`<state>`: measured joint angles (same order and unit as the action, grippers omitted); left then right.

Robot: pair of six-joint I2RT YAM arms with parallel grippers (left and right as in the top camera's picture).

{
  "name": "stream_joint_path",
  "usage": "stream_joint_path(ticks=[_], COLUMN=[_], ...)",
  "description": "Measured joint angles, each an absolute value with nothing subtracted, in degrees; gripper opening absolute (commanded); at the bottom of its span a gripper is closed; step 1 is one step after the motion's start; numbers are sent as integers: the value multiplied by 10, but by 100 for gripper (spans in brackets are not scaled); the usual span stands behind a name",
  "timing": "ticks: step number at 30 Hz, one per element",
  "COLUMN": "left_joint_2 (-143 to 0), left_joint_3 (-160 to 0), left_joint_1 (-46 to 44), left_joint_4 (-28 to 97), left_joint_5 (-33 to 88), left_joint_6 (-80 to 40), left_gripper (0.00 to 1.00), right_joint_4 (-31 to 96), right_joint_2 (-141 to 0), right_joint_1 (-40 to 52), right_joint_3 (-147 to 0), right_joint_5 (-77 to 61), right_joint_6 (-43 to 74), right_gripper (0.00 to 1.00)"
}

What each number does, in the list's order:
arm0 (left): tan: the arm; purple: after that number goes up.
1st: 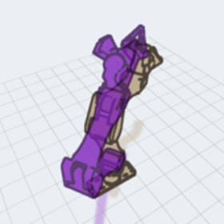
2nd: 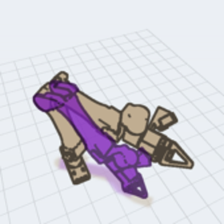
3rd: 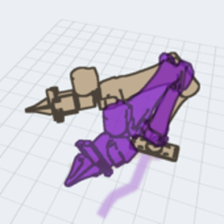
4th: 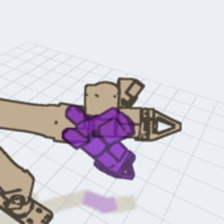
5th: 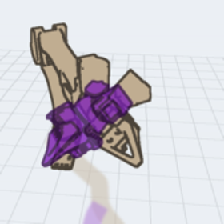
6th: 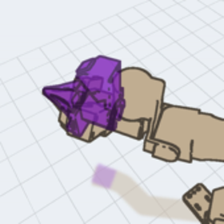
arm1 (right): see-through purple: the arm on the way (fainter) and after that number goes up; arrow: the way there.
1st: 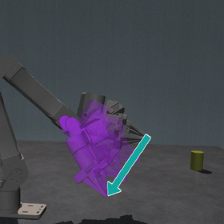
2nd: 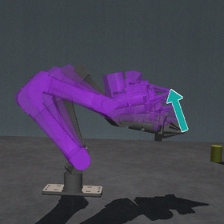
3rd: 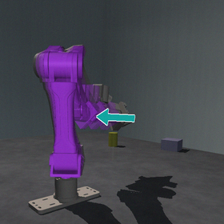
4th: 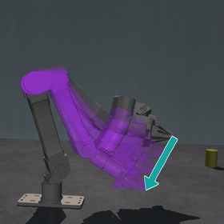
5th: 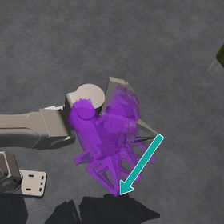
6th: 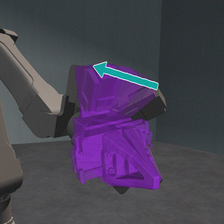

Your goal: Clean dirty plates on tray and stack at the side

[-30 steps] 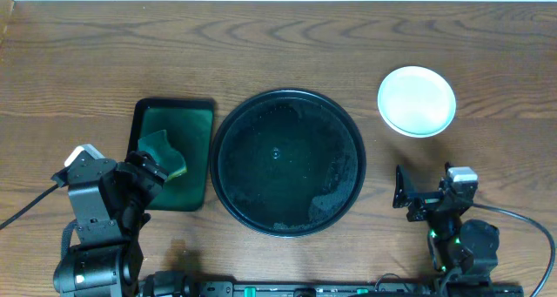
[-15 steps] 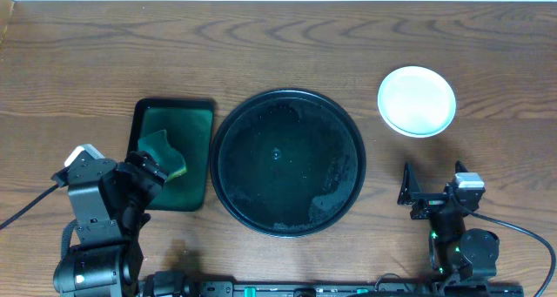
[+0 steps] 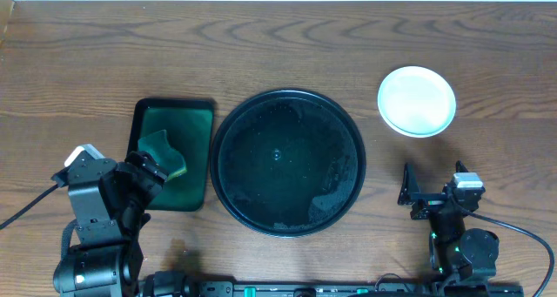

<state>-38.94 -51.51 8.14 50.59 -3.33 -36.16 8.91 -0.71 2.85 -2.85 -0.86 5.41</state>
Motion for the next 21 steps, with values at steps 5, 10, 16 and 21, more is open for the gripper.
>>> stream_joint_path(ticks=[5,10,16,21], left_joint_2=[-389,-389,-389,-389], left_joint_3=[-515,-515,-515,-514], left_joint_1=[81,81,81,61], left_joint_4=[506,506,518,516], left_joint_5=[-33,-33,-33,-33], left_joint_6=[-361,-361,-352,-306], left_gripper=[80,80,80,80], right_joint_4=[89,89,89,89], right_joint_2=[-7,-7,-7,-7], right_joint_1=[29,29,29,29], right_joint_3=[-29,-29,-29,-29], right_joint_5=[-9,-9,-9,-9], right_joint_6=[54,54,54,54], right_gripper=[99,99,99,99])
